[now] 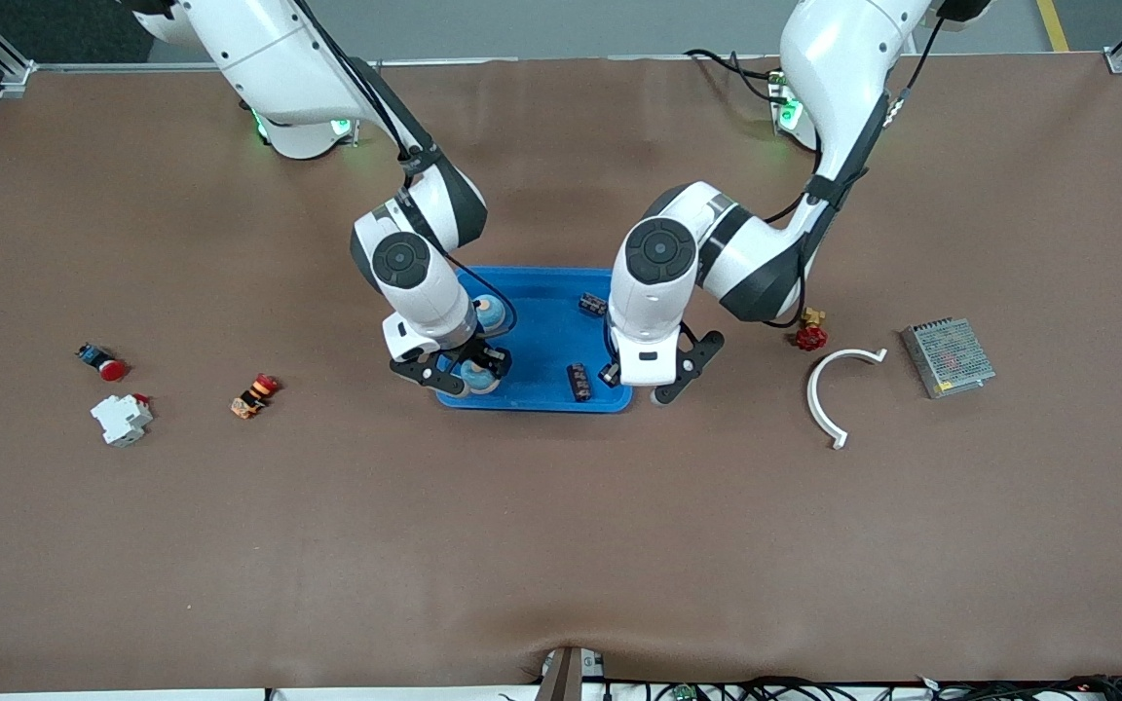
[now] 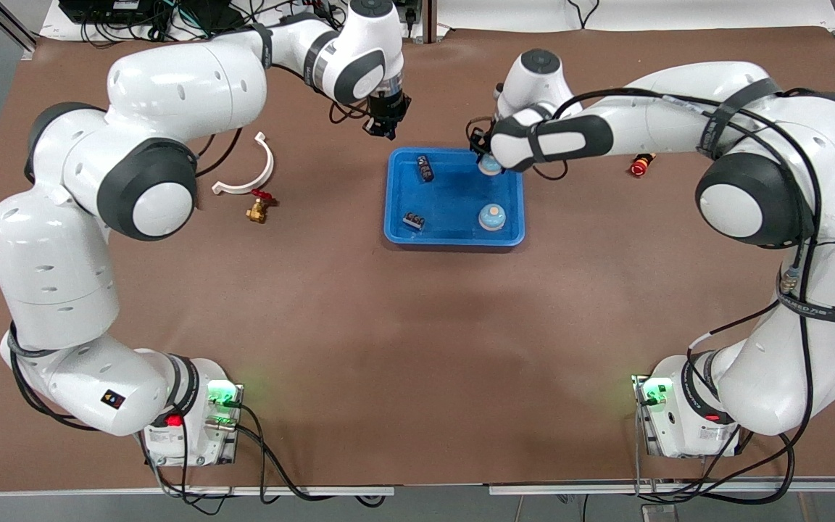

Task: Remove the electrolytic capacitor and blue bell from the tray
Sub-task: 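Lift the bell with the right gripper while the left gripper lifts the capacitor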

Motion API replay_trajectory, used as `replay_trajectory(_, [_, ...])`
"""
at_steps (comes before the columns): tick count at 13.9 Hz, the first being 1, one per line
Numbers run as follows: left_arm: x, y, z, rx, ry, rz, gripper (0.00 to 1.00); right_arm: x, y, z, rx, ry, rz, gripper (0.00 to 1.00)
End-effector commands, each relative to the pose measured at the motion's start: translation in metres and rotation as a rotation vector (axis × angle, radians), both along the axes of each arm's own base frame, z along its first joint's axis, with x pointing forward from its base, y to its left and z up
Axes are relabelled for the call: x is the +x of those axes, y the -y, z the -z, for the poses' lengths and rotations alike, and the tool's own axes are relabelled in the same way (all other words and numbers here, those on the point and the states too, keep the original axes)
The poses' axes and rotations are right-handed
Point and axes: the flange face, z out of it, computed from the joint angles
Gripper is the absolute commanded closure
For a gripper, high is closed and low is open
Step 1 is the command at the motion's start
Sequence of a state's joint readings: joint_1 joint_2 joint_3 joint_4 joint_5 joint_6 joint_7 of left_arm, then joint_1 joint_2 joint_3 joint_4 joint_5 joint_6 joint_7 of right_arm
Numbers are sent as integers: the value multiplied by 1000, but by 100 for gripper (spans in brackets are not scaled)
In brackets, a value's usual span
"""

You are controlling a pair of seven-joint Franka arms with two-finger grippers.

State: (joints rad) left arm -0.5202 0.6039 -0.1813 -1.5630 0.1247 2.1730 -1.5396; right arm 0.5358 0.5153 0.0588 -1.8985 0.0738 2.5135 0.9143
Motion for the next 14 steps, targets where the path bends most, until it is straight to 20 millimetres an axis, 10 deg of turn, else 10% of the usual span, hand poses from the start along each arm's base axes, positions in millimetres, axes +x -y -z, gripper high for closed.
replay_trajectory(1, [-6,7,17,13,-12,16,100,24,42,-30,-13,-7,-53,100])
replay_trajectory(4, [-14,17,30,19,-29,38,99,42,90,-47,-23,-27,-108,100])
replay_trajectory(6, [-24,35,45,22,-40,79,78,52,125,-49,-26,-31,-153,100])
replay_trajectory(14, [-40,76,90,7,65,301,45,36,223,-5,144,-31,-200,100])
